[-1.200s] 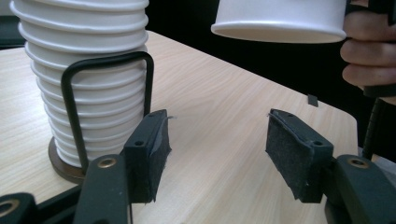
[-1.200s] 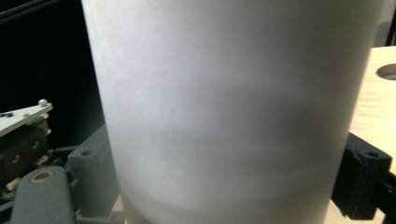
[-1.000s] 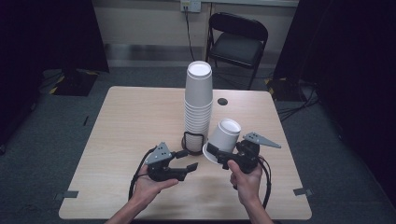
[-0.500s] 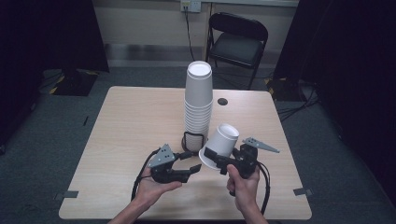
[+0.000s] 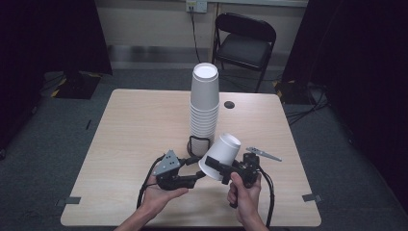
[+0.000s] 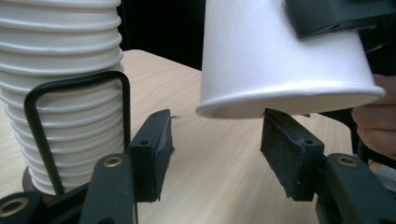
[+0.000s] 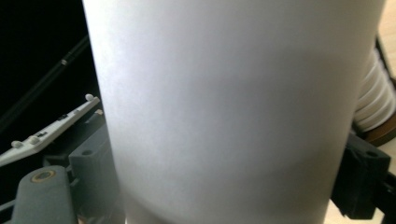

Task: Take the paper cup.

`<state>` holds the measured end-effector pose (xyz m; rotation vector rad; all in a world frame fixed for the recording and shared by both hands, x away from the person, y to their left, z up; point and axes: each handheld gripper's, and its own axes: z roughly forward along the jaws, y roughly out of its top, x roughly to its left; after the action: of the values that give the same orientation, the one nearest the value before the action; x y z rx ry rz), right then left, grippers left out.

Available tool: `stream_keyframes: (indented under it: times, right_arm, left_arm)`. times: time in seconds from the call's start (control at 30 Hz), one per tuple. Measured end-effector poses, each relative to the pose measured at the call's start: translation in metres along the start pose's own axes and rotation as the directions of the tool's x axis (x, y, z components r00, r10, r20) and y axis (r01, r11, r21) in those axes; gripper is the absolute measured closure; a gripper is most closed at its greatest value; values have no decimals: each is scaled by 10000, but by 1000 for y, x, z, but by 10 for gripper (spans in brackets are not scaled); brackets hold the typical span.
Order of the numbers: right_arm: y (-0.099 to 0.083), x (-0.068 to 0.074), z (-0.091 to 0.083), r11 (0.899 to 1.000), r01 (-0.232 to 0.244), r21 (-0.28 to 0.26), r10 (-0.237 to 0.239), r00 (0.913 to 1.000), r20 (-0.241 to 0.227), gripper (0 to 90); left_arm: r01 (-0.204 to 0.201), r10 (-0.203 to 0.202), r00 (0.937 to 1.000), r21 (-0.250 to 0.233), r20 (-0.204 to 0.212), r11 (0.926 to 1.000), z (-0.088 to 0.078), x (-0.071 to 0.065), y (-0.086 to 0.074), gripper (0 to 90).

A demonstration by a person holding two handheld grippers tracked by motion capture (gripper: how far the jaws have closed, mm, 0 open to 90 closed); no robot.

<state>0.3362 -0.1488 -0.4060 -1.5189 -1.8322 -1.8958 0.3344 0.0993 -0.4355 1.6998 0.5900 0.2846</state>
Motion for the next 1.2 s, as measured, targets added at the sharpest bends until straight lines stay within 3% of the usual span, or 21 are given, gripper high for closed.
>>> stream_keyframes:
  times: [0.17, 0.2, 0.23, 0.27, 0.3, 0.33, 0.4, 0.57, 0.63, 0.67, 0.87, 0.93, 1.0, 1.2]
  right_arm:
    - [-4, -1, 4, 9990, -420, 132, 424, 9987, -270, 135]
    - [-6, -3, 6, 9943, -1046, 216, 1058, 9922, -652, 136]
    - [-6, -3, 6, 9943, -1046, 216, 1058, 9922, -652, 136]
    - [-6, -6, 7, 9887, -1485, 227, 1498, 9854, -806, 135]
    - [-6, -6, 7, 9887, -1485, 227, 1498, 9854, -806, 135]
    - [-7, -8, 7, 9836, -1788, 227, 1802, 9784, -1012, 136]
    - [-8, -9, 7, 9799, -1971, 303, 1992, 9747, -1019, 136]
    - [-10, -6, 10, 9786, -2008, 443, 2044, 9730, -1071, 136]
    - [-12, -4, 11, 9801, -1929, 476, 1969, 9751, -1017, 136]
    - [-14, -2, 13, 9839, -1696, 561, 1741, 9809, -868, 135]
    - [-21, 2, 19, 9804, -1815, 762, 1884, 9775, -950, 135]
    - [-26, 3, 23, 9761, -2024, 792, 2099, 9724, -1018, 135]
    - [-28, 4, 24, 9731, -2150, 831, 2232, 9689, -1066, 135]
    - [-32, 4, 27, 9692, -2273, 942, 2375, 9644, -1161, 126]
  left_arm:
    - [-275, 270, 9995, -264, -179, 9993, -2, -1, 1, 515]
    - [-337, 330, 9992, -372, -205, 9987, -2, -2, 1, 537]
    - [-337, 330, 9992, -372, -205, 9987, -2, -2, 1, 541]
    - [-430, 418, 9988, -462, -267, 9980, -2, -3, 1, 554]
    - [-430, 418, 9988, -462, -267, 9980, -2, -3, 1, 565]
    - [-537, 525, 9982, -475, -275, 9974, -1, -4, 0, 576]
    - [-591, 576, 9979, -532, -300, 9968, 0, -4, -1, 594]
    - [-854, 826, 9956, -651, -444, 9942, 2, -5, -2, 622]
    - [-1085, 1053, 9934, -751, -453, 9913, 2, -4, -2, 643]
    - [-1165, 1125, 9923, -811, -526, 9899, 3, -3, -4, 652]
    - [-1066, 1006, 9926, -926, -673, 9900, 4, -4, -8, 690]
    - [-1015, 946, 9928, -966, -740, 9901, 4, -3, -8, 711]
    - [-765, 678, 9946, -1155, -782, 9904, 4, -2, -9, 723]
    - [-599, 525, 9967, -1257, -614, 9903, 4, -2, -11, 757]
